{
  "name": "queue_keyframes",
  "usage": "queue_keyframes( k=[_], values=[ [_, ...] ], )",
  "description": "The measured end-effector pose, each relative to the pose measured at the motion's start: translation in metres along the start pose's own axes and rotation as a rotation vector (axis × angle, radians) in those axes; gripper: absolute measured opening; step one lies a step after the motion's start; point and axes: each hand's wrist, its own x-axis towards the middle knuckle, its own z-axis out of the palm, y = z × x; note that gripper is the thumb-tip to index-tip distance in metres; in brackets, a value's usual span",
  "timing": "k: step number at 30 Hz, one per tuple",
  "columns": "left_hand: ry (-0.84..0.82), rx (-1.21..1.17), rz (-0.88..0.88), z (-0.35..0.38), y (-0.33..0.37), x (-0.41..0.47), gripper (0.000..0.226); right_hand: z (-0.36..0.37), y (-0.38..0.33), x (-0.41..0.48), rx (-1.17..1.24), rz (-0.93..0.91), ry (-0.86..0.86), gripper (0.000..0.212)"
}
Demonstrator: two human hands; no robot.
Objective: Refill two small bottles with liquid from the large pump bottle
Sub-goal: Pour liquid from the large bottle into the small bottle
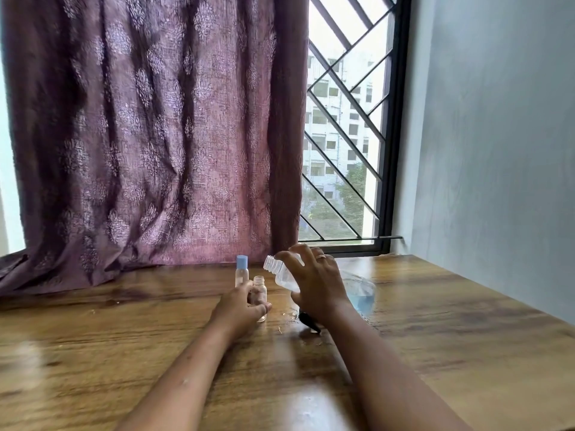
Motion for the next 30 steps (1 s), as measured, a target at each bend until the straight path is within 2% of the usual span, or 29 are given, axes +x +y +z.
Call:
queue_keyframes(
  k=[21,30],
  values=[
    [0.007,-0.014,-0.002,0.0008,-0.0013,0.001,0.05,-0.0023,0.0002,0.0004,-0.002,-0.058,-0.085,0.077],
    [0.013,0.009,0.011,0.0002,0.0001,0.0004,0.049,-0.0031,-0.0005,0.0002,0.027,-0.076,-0.064,0.083]
  ],
)
